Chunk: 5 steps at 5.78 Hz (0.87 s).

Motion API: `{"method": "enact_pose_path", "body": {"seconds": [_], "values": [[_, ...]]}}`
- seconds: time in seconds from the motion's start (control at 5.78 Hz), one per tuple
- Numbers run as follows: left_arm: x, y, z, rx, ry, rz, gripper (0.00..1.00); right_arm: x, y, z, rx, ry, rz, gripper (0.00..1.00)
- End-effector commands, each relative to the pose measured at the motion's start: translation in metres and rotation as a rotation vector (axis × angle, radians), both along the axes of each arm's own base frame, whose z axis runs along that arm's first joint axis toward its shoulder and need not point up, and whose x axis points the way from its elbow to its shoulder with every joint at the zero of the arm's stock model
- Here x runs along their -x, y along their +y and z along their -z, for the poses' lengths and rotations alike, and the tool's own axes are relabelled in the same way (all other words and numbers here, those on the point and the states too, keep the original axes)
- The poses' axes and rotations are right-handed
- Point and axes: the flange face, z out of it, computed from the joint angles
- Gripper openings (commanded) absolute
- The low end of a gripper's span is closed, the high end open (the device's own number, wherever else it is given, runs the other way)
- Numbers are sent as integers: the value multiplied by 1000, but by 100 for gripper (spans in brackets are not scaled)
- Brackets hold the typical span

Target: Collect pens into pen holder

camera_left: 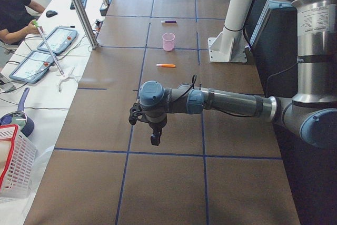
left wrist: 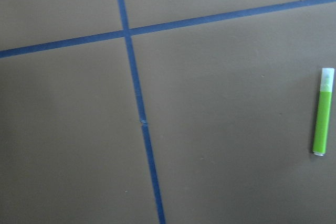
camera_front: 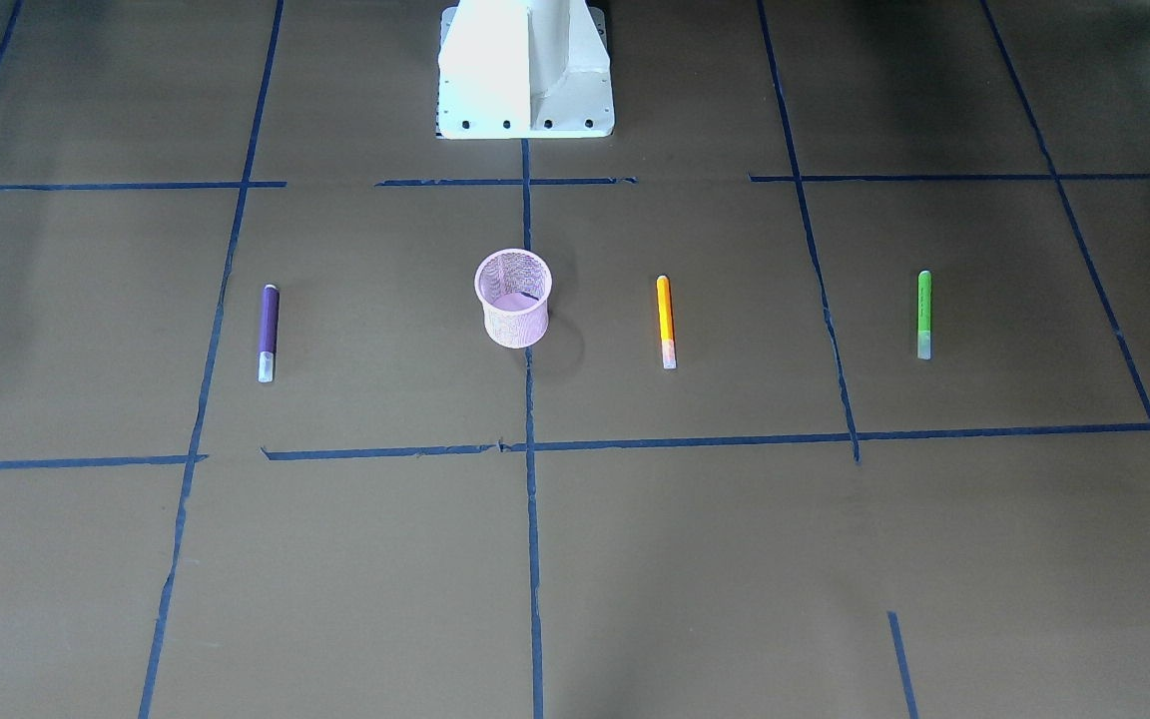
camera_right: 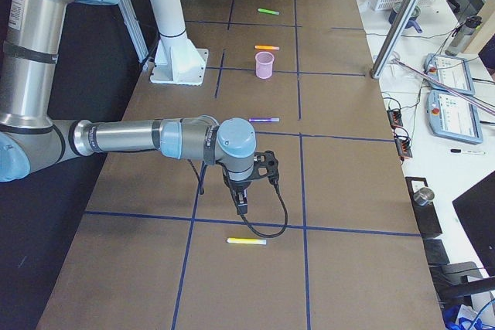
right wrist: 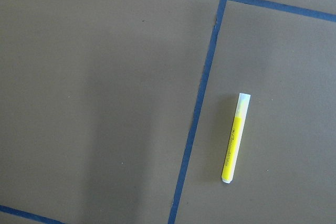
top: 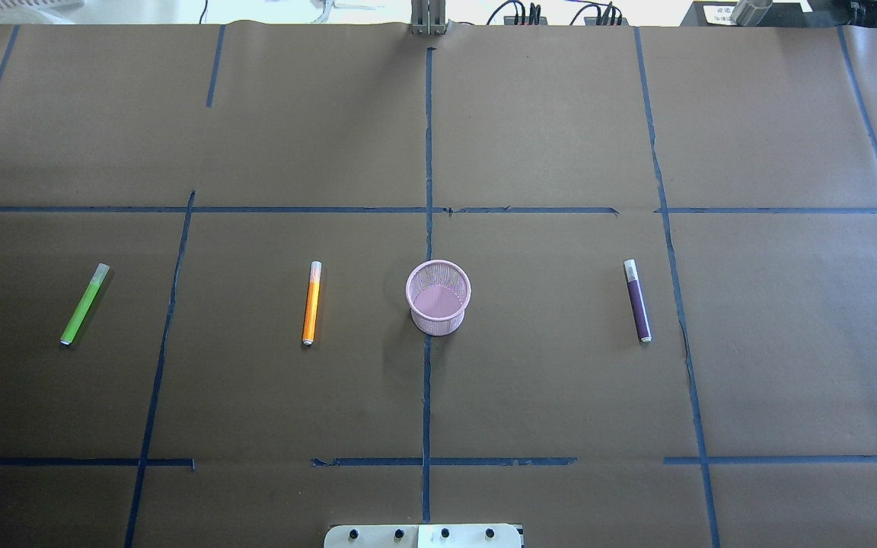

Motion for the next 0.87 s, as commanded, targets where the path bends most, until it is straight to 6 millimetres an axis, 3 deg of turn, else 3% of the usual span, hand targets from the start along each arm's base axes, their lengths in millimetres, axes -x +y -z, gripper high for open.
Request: {"method": "enact_pose_path", "body": {"seconds": [0.0,0.35,0.69], "values": [[7,9,-16,28,-9,15,100,0,1,0,-9,3,8,100],[6,11,-13,23,-12,15,100,0,1,1,-13,3,10,100],[4,11,6,-19,12,11,100,0,1,0,-7,-3,7,100]]}}
